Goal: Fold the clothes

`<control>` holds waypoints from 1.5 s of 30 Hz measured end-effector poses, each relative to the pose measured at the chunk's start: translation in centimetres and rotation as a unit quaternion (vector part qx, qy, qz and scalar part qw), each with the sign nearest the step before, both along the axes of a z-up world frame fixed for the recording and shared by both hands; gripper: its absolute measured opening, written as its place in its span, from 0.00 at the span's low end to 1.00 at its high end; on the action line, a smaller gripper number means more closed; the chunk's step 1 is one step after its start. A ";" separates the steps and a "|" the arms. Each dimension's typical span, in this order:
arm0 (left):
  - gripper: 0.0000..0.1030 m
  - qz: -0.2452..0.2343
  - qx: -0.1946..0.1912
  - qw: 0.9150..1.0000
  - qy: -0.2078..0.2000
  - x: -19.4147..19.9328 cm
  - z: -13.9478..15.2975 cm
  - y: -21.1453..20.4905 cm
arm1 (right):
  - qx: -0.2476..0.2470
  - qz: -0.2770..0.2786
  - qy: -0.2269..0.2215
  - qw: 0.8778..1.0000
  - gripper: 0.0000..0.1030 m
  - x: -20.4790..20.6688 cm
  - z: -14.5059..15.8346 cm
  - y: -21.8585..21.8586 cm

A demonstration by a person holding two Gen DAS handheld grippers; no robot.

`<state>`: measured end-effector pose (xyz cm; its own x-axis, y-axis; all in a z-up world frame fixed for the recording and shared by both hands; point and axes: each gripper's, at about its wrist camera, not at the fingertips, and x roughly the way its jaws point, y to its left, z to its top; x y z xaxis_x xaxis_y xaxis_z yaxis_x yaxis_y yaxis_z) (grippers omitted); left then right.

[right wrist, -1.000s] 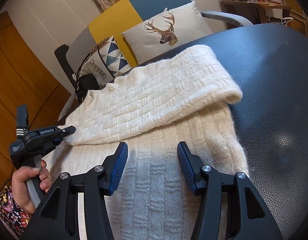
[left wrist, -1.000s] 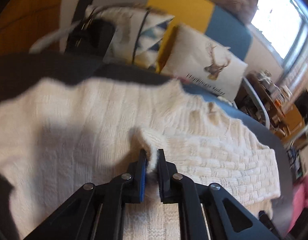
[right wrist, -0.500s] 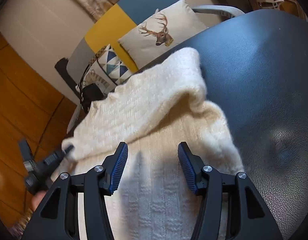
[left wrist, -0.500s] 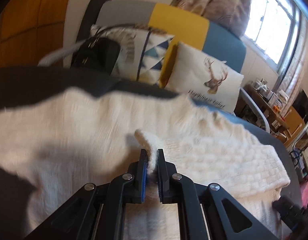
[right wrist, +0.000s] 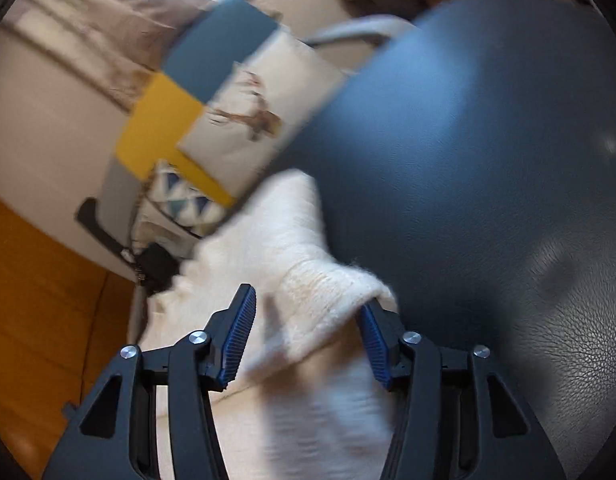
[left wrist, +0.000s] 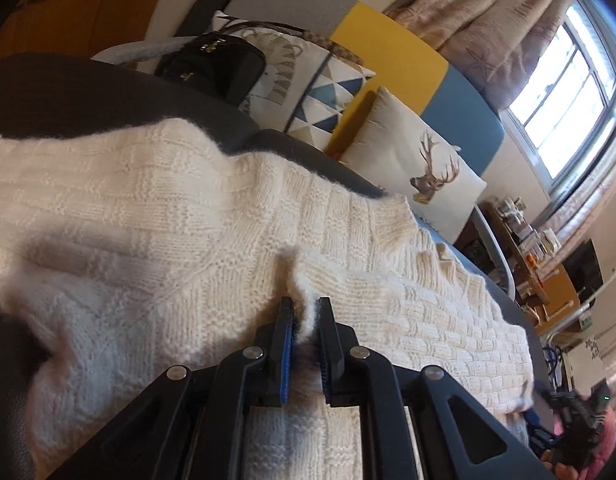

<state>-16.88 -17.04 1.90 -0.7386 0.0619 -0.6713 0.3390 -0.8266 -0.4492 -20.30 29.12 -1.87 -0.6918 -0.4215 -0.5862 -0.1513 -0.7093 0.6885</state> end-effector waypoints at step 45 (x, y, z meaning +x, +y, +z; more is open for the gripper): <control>0.20 -0.019 0.014 0.999 0.023 0.5 -1.1 0.2 | 0.226 0.099 -0.013 0.969 0.02 -11.9 2.1 -2.9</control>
<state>-16.35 -16.79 0.84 -0.7647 0.1096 -0.6350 0.2863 -0.8250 -0.4873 -32.21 26.25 0.20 -0.6060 -0.2405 -0.7582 0.0055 -0.9545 0.2983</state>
